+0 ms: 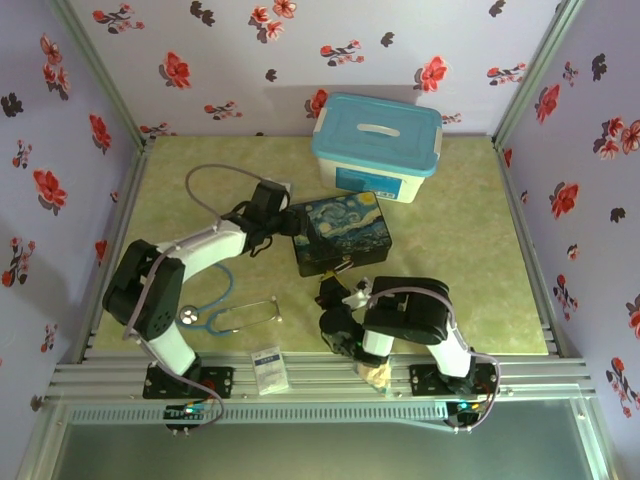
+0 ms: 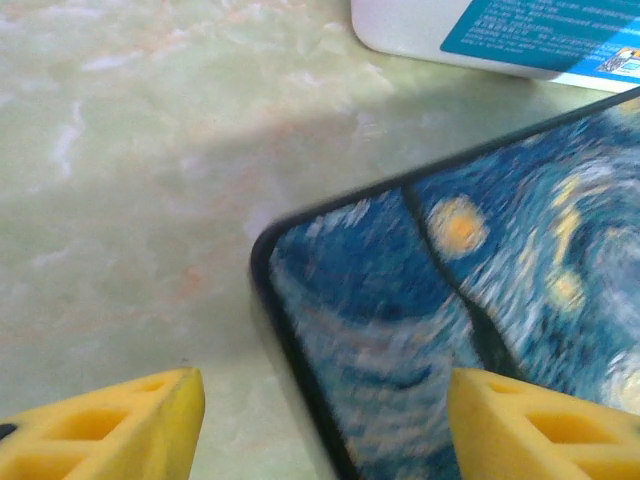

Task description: Unlock the padlock with the key

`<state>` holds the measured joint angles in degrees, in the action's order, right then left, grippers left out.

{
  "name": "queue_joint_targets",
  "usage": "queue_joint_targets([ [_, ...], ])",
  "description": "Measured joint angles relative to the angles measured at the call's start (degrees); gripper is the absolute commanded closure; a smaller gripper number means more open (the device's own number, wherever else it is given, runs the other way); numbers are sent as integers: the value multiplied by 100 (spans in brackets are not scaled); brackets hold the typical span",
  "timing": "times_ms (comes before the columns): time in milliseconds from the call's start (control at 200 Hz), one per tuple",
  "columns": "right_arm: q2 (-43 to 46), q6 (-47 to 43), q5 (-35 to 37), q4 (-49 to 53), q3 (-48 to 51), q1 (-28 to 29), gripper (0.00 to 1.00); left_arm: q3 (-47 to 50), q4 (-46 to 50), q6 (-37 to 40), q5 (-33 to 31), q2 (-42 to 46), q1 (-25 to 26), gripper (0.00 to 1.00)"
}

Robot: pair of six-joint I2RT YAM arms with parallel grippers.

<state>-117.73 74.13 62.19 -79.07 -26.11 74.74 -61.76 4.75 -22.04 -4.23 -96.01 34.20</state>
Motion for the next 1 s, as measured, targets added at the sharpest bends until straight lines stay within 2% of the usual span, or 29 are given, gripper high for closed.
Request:
queue_joint_targets([
  [285,-61,20,107,-46,-57,131,100,-1360,391,-28,-271,-234,564,25],
  [455,-192,-13,129,-37,-295,275,100,-1502,498,-46,-511,-1084,654,22],
  [495,-243,26,162,-48,-343,291,100,-1508,522,20,-791,-1300,713,23],
  [630,-356,243,271,-232,-396,291,100,-1543,461,28,-1178,-1333,931,27],
  [820,-511,343,332,-361,-614,234,100,-879,-496,136,-1613,-1213,1051,33],
  [1000,-428,-319,306,-197,-649,223,100,-11,-1897,444,-1749,-1049,1119,40],
])
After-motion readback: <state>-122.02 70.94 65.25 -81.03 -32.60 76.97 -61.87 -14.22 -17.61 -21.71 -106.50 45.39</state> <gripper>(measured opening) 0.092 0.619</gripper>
